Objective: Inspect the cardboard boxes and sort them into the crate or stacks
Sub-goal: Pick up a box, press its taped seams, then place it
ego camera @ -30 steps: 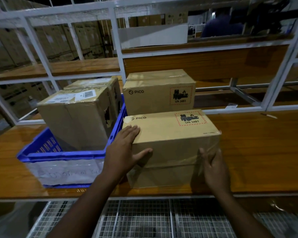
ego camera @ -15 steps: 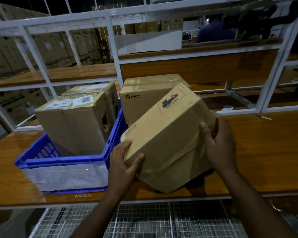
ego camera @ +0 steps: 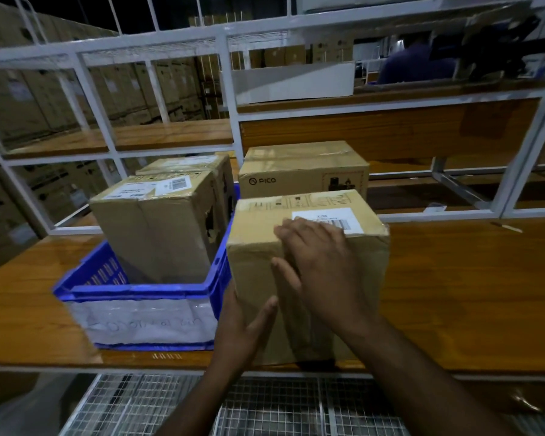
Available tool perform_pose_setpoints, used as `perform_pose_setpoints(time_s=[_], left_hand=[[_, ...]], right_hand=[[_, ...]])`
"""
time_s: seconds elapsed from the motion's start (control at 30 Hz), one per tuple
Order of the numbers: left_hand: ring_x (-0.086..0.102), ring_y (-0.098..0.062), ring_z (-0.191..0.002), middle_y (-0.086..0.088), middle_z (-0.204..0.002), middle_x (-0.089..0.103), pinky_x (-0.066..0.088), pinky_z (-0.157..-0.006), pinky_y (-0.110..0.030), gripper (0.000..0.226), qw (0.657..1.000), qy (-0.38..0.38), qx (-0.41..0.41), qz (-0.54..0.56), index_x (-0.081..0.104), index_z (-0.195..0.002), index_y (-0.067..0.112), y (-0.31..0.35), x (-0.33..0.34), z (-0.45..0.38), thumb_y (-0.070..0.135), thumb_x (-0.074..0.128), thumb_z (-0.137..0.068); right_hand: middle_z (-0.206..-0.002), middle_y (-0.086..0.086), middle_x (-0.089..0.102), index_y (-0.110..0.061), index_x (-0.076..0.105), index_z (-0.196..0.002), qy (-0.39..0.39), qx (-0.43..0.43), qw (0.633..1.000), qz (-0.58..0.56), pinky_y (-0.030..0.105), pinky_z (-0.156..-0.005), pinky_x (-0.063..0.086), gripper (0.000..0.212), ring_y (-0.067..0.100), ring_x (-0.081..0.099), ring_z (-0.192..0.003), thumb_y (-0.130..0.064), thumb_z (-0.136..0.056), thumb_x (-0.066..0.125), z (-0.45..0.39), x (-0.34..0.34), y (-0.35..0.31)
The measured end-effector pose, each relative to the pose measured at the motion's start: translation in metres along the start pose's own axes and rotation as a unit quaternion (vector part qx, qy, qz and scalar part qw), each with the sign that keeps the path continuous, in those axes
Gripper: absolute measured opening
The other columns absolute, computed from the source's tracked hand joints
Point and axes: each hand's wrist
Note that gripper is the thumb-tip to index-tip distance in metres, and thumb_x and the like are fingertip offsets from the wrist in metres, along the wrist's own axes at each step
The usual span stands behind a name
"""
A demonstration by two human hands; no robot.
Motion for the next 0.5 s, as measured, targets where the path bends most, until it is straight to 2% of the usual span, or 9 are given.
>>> perform_pose_setpoints(time_s=[0.1,0.17,0.23,0.27,0.33,0.4,0.5], left_hand=[[0.033,-0.011,-0.148,0.013,-0.164,0.025,0.043,-0.113,-0.051,0.100,0.996,0.047,0.059,-0.042,0.012,-0.158,0.043,0.026,-0.015,-0.018,0.075,0.064,-0.079],[0.023,-0.015,-0.153,0.008,-0.169,0.014,0.035,-0.119,-0.049,0.103,0.981,0.067,0.153,-0.101,0.009,-0.162,0.028,0.047,-0.025,-0.028,0.058,0.070,-0.085],[0.019,-0.016,-0.154,-0.001,-0.168,0.019,0.027,-0.123,-0.041,0.091,0.948,0.062,0.253,-0.183,0.022,-0.160,0.014,0.067,-0.033,-0.040,0.042,0.071,-0.088],[0.021,-0.015,-0.154,-0.003,-0.166,0.025,0.028,-0.123,-0.039,0.083,0.935,0.046,0.280,-0.213,0.029,-0.158,0.013,0.073,-0.035,-0.045,0.041,0.069,-0.090],[0.034,-0.012,-0.147,0.001,-0.158,0.041,0.039,-0.116,-0.044,0.066,0.922,0.003,0.286,-0.259,0.044,-0.151,0.019,0.076,-0.036,-0.055,0.048,0.059,-0.094],[0.049,-0.012,-0.135,0.003,-0.145,0.056,0.048,-0.106,-0.047,0.055,0.905,0.000,0.285,-0.314,0.058,-0.140,0.022,0.071,-0.035,-0.060,0.053,0.053,-0.096],[0.055,-0.012,-0.126,0.003,-0.135,0.064,0.047,-0.105,-0.040,0.048,0.900,0.026,0.293,-0.322,0.065,-0.132,0.022,0.066,-0.031,-0.060,0.052,0.055,-0.095]], right_hand=[[-0.147,-0.005,0.052,-0.026,0.051,-0.141,-0.003,0.001,1.000,-0.009,0.030,-0.115,0.013,0.050,0.012,0.040,-0.139,-0.049,-0.097,0.050,-0.002,0.002,-0.005],[-0.144,-0.005,0.055,-0.024,0.055,-0.139,0.001,0.004,1.000,-0.020,0.030,-0.114,0.015,0.050,0.011,0.043,-0.137,-0.051,-0.098,0.048,-0.004,0.000,-0.003],[-0.140,-0.003,0.059,-0.022,0.059,-0.136,0.009,0.009,0.999,-0.036,0.030,-0.112,0.020,0.049,0.011,0.047,-0.134,-0.051,-0.100,0.044,-0.006,-0.003,-0.002],[-0.137,-0.003,0.061,-0.021,0.061,-0.134,0.013,0.014,0.999,-0.044,0.031,-0.112,0.023,0.050,0.012,0.049,-0.132,-0.052,-0.100,0.041,-0.007,-0.004,0.000],[-0.134,-0.001,0.064,-0.019,0.063,-0.131,0.017,0.024,0.999,-0.045,0.034,-0.112,0.027,0.053,0.014,0.052,-0.130,-0.053,-0.099,0.037,-0.007,-0.006,0.005],[-0.133,0.001,0.065,-0.018,0.064,-0.130,0.016,0.024,0.999,-0.034,0.038,-0.112,0.030,0.049,0.016,0.054,-0.129,-0.050,-0.099,0.042,-0.008,-0.005,0.009],[-0.131,0.001,0.066,-0.018,0.065,-0.128,0.016,0.027,0.999,-0.028,0.037,-0.110,0.032,0.045,0.015,0.056,-0.127,-0.047,-0.098,0.047,-0.008,-0.005,0.010]])
Point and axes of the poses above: each hand's wrist, its own z-axis away from the middle knuckle, its own x-axis out of the palm, y = z × x
